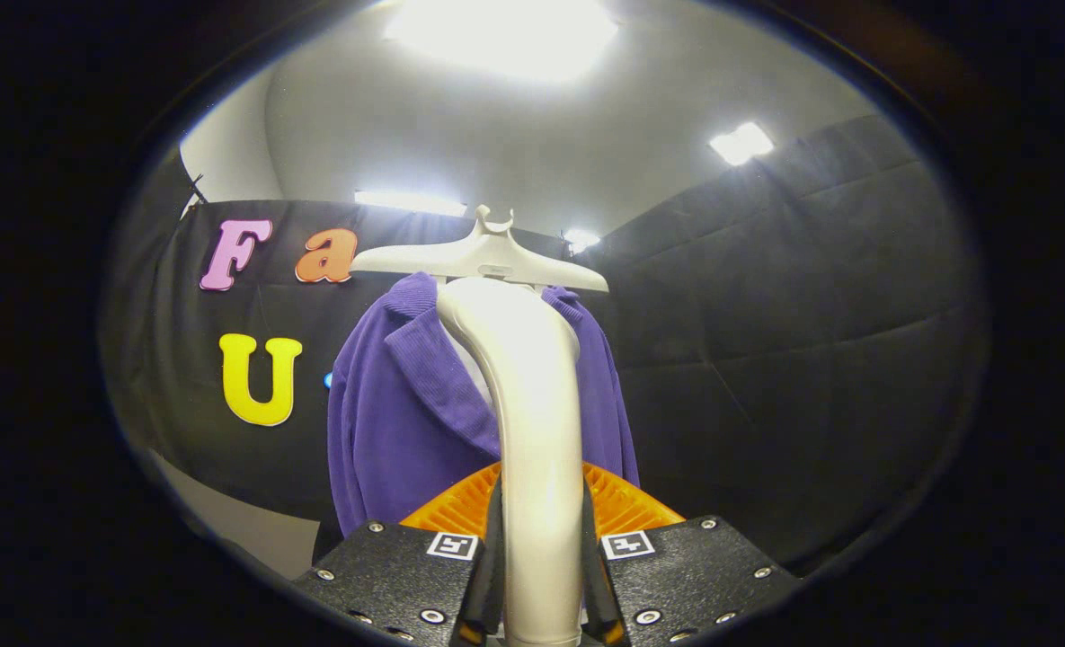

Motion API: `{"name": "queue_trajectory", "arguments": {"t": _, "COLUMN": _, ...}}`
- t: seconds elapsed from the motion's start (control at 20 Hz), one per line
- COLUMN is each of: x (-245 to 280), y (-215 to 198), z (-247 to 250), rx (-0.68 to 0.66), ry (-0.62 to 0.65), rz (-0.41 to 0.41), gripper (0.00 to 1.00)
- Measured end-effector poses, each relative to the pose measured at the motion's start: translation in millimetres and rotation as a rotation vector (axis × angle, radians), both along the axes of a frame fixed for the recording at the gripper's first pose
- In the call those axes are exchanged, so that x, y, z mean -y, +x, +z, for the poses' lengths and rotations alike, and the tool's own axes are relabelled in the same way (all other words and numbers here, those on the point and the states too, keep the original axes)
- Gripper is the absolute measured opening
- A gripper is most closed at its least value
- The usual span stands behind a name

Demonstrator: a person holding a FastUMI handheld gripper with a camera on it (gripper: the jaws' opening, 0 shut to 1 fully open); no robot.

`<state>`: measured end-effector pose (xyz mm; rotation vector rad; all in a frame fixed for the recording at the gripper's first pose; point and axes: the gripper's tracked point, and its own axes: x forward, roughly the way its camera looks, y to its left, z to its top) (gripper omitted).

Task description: Iron the clothes twice with a garment steamer, once on the left side and once on the right side.

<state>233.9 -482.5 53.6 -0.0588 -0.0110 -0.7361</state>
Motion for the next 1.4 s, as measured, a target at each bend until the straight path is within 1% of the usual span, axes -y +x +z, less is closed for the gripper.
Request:
{"name": "queue_trajectory", "arguments": {"t": 0.25, "x": 39.5, "y": 21.2, "z": 18.9, "rx": 0.013, "ry": -0.024, "rz": -0.042, "gripper": 0.35}}
{"name": "queue_trajectory", "arguments": {"t": 0.4, "x": 61.8, "y": 32.7, "z": 17.9, "rx": -0.012, "ry": -0.042, "rz": -0.071, "gripper": 0.35}}
{"name": "queue_trajectory", "arguments": {"t": 0.55, "x": 86.6, "y": 38.3, "z": 11.1, "rx": -0.047, "ry": -0.065, "rz": -0.117, "gripper": 0.35}}
{"name": "queue_trajectory", "arguments": {"t": 0.8, "x": 110.1, "y": 49.2, "z": -15.6, "rx": -0.099, "ry": -0.054, "rz": -0.134, "gripper": 0.35}}
{"name": "queue_trajectory", "arguments": {"t": 1.15, "x": 110.8, "y": 47.2, "z": -56.4, "rx": -0.189, "ry": -0.017, "rz": -0.131, "gripper": 0.36}}
{"name": "queue_trajectory", "arguments": {"t": 1.25, "x": 115.8, "y": 44.2, "z": -67.4, "rx": -0.21, "ry": -0.015, "rz": -0.148, "gripper": 0.35}}
{"name": "queue_trajectory", "arguments": {"t": 1.4, "x": 108.6, "y": 26.9, "z": -91.4, "rx": -0.244, "ry": 0.002, "rz": -0.156, "gripper": 0.36}}
